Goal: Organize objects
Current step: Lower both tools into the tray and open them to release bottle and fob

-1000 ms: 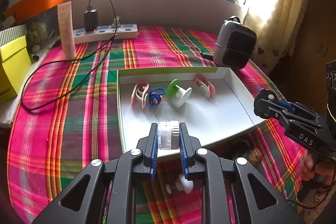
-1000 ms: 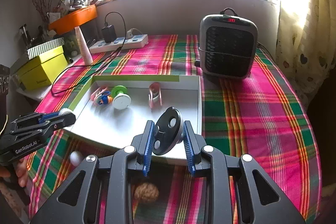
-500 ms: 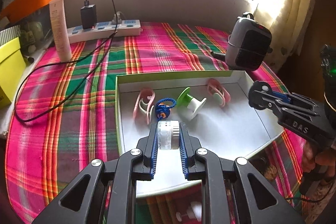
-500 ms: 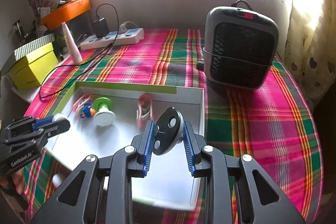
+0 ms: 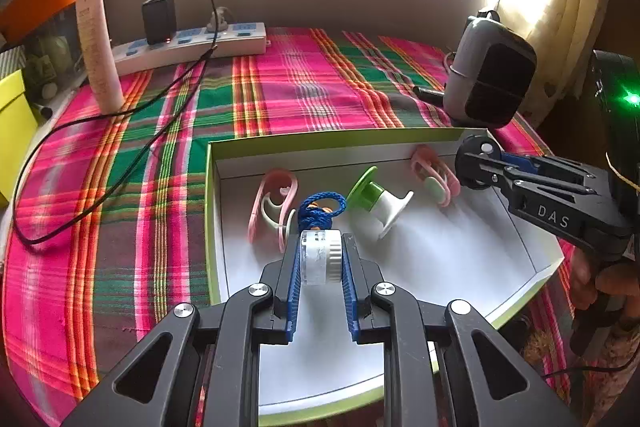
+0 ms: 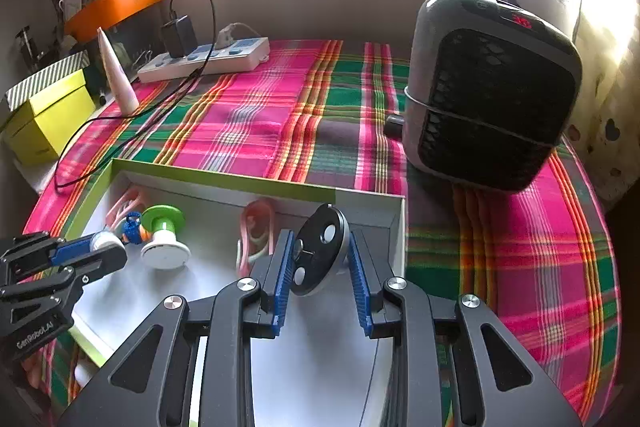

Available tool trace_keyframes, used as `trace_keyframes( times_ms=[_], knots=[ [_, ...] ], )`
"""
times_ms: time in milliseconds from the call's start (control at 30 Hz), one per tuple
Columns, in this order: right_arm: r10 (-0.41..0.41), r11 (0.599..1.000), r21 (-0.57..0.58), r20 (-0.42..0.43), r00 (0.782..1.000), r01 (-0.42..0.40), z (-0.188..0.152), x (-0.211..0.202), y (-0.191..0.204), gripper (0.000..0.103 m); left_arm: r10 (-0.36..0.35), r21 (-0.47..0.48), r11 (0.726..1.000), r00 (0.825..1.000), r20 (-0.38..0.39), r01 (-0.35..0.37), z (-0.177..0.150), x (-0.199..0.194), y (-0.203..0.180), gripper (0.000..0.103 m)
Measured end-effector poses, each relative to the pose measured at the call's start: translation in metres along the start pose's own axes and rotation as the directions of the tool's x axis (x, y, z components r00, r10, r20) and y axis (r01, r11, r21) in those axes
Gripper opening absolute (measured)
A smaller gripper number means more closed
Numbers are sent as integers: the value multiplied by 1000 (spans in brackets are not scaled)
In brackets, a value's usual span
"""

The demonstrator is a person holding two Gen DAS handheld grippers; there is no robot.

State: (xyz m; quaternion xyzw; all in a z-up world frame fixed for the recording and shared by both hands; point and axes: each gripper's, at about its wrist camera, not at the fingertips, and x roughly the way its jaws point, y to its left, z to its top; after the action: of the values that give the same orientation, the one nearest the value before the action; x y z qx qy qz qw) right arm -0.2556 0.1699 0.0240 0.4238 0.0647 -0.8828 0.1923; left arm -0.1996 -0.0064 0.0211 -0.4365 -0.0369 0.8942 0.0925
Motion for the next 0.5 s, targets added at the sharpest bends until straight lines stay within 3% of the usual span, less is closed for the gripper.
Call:
trace_keyframes(
  times_ms=[500],
  knots=[
    [4,1000,-24,-17,1000,-5,2,10,4,29,17,21,1000,1000,1,-17,2,5,-2,17]
  ],
)
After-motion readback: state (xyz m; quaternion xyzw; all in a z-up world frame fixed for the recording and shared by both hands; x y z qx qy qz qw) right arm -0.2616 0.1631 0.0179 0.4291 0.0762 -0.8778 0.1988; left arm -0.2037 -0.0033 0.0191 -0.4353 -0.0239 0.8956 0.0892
